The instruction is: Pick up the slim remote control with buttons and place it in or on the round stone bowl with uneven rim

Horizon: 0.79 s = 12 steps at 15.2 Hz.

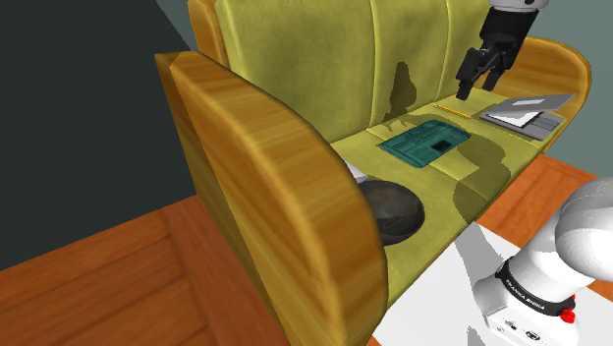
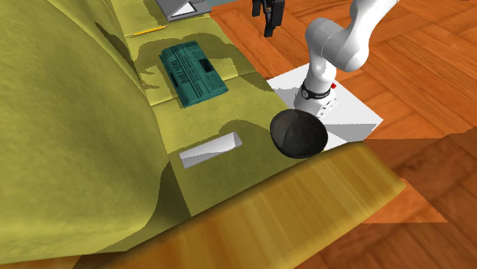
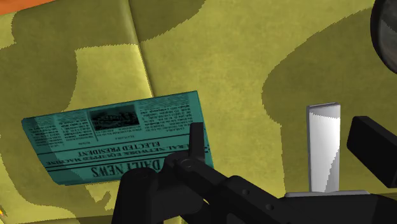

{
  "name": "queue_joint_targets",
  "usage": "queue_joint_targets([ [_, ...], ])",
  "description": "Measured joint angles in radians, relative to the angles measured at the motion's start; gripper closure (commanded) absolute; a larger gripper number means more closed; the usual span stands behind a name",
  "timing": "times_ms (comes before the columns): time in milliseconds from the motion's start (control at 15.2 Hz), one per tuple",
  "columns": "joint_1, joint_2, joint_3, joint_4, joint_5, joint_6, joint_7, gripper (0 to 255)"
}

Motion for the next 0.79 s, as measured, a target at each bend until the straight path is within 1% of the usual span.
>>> queue_joint_targets([
  [132,0.002,0.011,0.003,-0.005,0.003,0.015,0.005,0],
  [462,0.013,0.087,0.017,-0.074,0.024,0.159,0.038,0],
  [726,0.027,0.197,0.039,-0.088,0.045,0.283,0.076,0],
  [792,0.029,0.233,0.042,-0.075,0.048,0.307,0.081,0],
])
